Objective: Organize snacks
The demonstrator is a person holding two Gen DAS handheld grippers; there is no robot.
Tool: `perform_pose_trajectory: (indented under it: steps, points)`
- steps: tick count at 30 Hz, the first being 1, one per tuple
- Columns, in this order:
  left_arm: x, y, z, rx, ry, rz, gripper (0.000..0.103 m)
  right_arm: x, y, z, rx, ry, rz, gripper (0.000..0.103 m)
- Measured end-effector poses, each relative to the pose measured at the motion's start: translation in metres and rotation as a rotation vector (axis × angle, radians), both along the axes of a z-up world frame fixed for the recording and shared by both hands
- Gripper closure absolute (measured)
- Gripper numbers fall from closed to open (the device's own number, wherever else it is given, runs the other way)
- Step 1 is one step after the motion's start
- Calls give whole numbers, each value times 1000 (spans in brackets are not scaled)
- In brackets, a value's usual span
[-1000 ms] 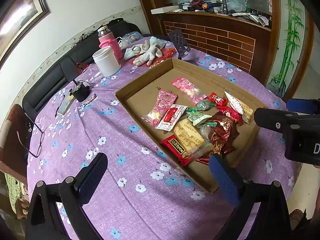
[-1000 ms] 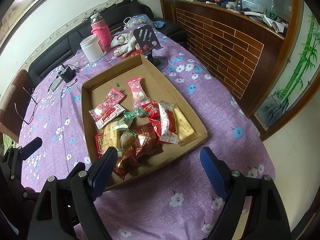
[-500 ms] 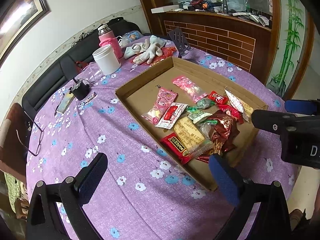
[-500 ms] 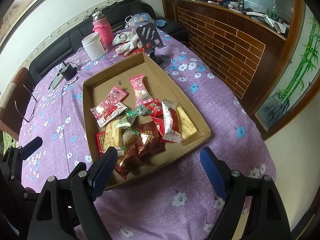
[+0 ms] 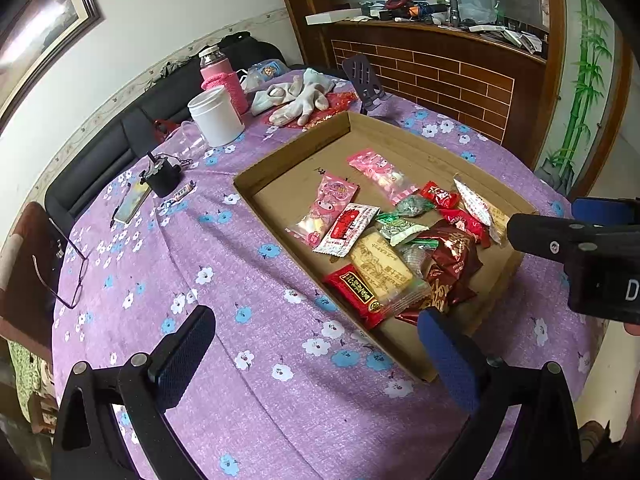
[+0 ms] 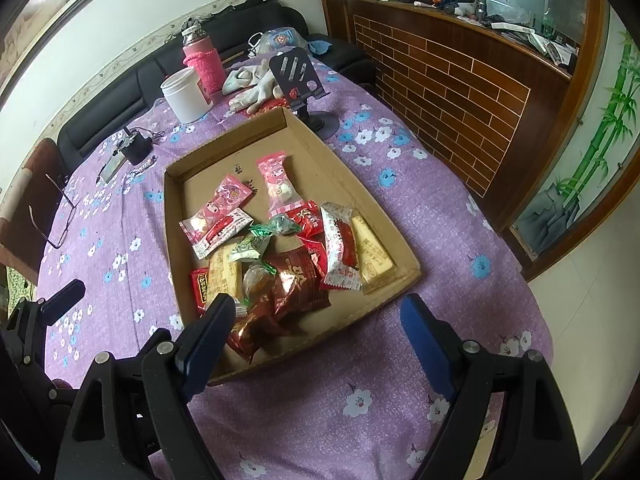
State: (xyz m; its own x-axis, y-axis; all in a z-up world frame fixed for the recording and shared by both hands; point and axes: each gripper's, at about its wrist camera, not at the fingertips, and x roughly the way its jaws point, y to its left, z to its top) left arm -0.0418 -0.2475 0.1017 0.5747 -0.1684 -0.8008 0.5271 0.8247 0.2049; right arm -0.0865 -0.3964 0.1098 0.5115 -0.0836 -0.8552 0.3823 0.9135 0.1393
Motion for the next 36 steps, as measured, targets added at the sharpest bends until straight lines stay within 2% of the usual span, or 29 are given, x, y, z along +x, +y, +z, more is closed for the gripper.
perform_pose_trajectory:
  steps: [36]
  points:
    - [-5,0,2,21,-28,30,1,1,1,4,2,-23,29,19]
